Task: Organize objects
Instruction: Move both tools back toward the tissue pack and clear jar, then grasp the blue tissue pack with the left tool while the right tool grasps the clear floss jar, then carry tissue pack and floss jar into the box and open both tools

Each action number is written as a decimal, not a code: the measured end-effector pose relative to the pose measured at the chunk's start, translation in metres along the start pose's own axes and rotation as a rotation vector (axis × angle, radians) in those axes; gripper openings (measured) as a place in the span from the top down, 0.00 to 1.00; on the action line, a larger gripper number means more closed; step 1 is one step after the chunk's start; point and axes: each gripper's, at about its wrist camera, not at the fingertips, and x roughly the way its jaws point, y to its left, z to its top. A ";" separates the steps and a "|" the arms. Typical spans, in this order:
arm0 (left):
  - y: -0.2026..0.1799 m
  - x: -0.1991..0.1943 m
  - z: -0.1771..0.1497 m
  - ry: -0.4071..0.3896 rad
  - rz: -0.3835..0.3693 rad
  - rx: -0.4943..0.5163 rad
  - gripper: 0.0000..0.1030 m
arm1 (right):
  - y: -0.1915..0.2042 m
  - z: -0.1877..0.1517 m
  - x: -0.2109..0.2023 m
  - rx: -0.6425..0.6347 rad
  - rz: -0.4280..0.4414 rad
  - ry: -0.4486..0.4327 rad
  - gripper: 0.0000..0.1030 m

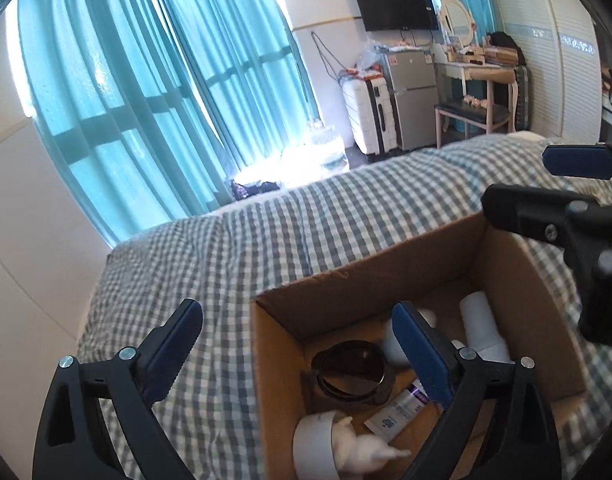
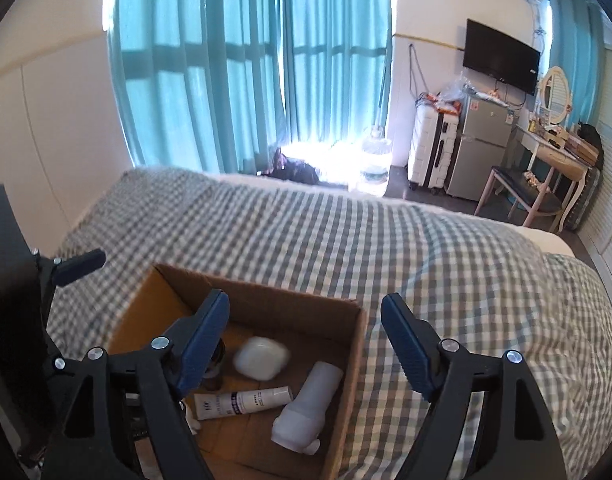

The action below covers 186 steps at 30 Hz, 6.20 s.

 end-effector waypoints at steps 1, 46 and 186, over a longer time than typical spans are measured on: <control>0.002 -0.009 0.002 -0.010 0.004 -0.004 0.04 | 0.000 0.002 -0.011 -0.002 -0.007 -0.012 0.23; -0.034 -0.124 -0.197 0.330 -0.029 -0.148 0.02 | 0.047 -0.183 -0.104 -0.140 -0.039 0.124 0.18; 0.014 0.016 0.002 0.103 -0.130 -0.122 0.72 | 0.036 -0.018 0.029 -0.102 -0.015 0.082 0.40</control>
